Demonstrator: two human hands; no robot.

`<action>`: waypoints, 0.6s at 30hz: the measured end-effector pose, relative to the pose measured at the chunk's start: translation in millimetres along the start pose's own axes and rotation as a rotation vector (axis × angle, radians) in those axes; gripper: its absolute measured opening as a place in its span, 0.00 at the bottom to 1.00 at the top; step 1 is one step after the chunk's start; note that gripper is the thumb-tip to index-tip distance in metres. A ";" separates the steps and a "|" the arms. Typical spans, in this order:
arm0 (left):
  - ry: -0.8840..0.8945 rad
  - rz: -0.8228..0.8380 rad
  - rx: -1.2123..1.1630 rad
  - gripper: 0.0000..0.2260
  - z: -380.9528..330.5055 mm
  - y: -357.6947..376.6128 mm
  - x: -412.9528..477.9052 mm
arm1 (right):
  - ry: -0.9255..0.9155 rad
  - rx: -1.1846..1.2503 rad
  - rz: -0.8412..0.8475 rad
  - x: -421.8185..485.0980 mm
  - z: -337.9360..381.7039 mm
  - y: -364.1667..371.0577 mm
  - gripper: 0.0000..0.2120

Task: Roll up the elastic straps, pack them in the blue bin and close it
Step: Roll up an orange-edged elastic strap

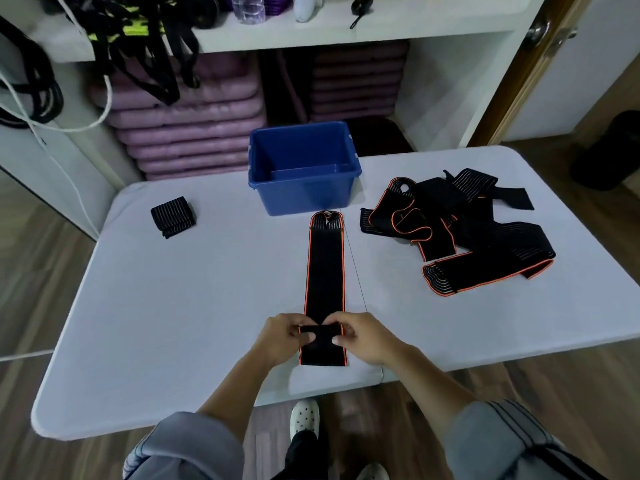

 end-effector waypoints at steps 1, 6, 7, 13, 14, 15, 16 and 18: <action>0.007 -0.046 0.001 0.08 0.3 1.1 -0.8 | -0.023 -0.023 -0.038 -0.1 -0.3 1.3 0.15; 0.146 -0.268 0.090 0.10 -6.9 4.5 -10.6 | -0.118 -0.114 -0.112 -1.0 -8.5 5.8 0.14; 0.186 -0.279 0.125 0.09 -8.0 6.8 -12.0 | -0.131 -0.121 -0.104 -1.7 -9.9 6.3 0.14; 0.240 -0.190 0.229 0.11 -2.7 15.1 -16.0 | -0.089 -0.054 0.024 -8.7 -17.4 12.3 0.27; 0.231 -0.162 0.230 0.12 -1.6 14.4 -16.3 | -0.089 -0.064 0.059 -9.4 -17.0 12.2 0.31; 0.223 -0.133 0.225 0.13 -0.6 13.4 -16.3 | -0.094 -0.092 0.089 -9.8 -16.7 12.0 0.34; 0.216 -0.103 0.217 0.14 0.6 12.5 -16.3 | -0.097 -0.126 0.113 -9.6 -17.2 11.7 0.36; 0.211 -0.048 0.229 0.19 2.4 11.8 -16.5 | -0.099 -0.154 0.114 -8.1 -19.3 11.4 0.36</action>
Point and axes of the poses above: each hand's wrist, its own x-axis towards the middle knuckle, its own y-axis out of the palm, z = x × y, the point moved 6 cm from there along x, towards the middle knuckle, and after that the axes turned 12 degrees about -y, right-handed, at the moved point
